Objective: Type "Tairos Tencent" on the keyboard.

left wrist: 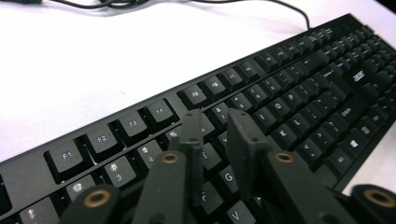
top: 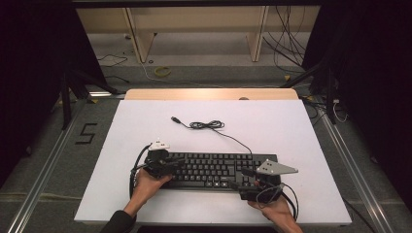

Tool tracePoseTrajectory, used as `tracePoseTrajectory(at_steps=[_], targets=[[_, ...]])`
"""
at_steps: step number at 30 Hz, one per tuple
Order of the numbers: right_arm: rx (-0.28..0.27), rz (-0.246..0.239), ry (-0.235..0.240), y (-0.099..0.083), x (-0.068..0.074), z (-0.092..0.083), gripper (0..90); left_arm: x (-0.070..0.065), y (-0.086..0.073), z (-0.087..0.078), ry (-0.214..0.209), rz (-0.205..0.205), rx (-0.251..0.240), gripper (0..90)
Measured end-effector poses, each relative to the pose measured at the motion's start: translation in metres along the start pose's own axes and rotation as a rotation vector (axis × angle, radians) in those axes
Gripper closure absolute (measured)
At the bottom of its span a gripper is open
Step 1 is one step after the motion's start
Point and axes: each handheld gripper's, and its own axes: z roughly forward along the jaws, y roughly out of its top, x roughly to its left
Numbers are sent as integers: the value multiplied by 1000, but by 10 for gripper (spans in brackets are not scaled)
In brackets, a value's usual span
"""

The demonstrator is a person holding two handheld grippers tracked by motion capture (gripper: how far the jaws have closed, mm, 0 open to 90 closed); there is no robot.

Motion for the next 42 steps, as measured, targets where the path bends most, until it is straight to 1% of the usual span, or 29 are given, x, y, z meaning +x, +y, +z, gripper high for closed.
tracePoseTrajectory(at_steps=[1,2,3,6,8,9,10,11,13,14,15,17,18,19,20,21,22,23,24,25,26,28,29,30,33,34,40,42], targets=[[0,-1,-1,0,0,0,303,0,0,-1,-5,1,0,713],[0,-1,-1,0,0,0,303,0,0,-2,-6,-2,-5,713],[-2,-1,-2,0,0,0,303,0,0,-3,-12,-3,-9,685],[-3,0,-5,0,-1,-1,302,-1,0,-8,-42,-3,-26,642],[-2,-1,-5,0,-1,-1,302,-1,0,-9,-49,-1,-29,584],[-2,0,-6,0,-1,-1,302,-1,0,-11,-55,-5,-32,584],[-3,1,-7,0,-2,-2,302,-1,-1,-13,-60,1,-37,550],[-3,-1,-7,0,-2,-2,302,-1,-1,-14,-62,-5,-41,513],[-4,-3,-8,0,-3,-2,301,-2,-2,-17,-63,-3,-43,456],[-3,-4,-8,-1,-3,-3,300,-2,-3,-20,-72,-3,-49,431],[-3,-4,-8,-1,-3,-3,300,-2,-3,-20,-72,-3,-49,416],[-3,-3,-12,-2,-4,-5,300,-2,-5,-23,-80,-4,-67,378],[-3,-1,-13,-3,-4,-5,300,-2,-6,-27,-87,-2,-85,364],[-3,-1,-13,-3,-4,-5,300,-2,-6,-27,-87,-2,-85,354],[-8,-1,-16,-4,-6,-7,300,-2,-6,-29,-94,3,-93,343],[-8,0,-17,-4,-6,-8,300,-3,-8,-33,-99,3,-114,334],[-8,0,-17,-4,-6,-8,300,-3,-8,-33,-99,3,-114,326],[-10,-1,-18,-4,-7,-9,300,-3,-9,-35,-105,4,-123,320],[-14,-2,-19,-4,-7,-10,301,-3,-11,-39,-110,2,-143,312],[-14,-4,-20,-5,-7,-10,300,-3,-11,-39,-110,2,-143,305],[-15,-5,-21,-5,-8,-11,300,-4,-13,-44,-117,7,-158,301],[-16,-5,-24,-6,-8,-13,300,-4,-15,-46,-121,8,-166,295],[-18,-6,-24,-6,-9,-13,300,-4,-18,-51,-129,8,-180,291],[-20,-7,-26,-7,-9,-14,300,-4,-18,-51,-129,8,-180,288],[-21,-6,-33,-9,-11,-17,300,-4,-22,-57,-135,13,-201,279],[-21,-5,-36,-10,-12,-18,300,-4,-25,-61,-142,12,-216,278],[-29,-7,-50,-14,-16,-26,299,-5,-33,-69,-144,21,-234,257],[-33,-3,-55,-16,-17,-29,299,-5,-35,-71,-147,17,-240,250]])
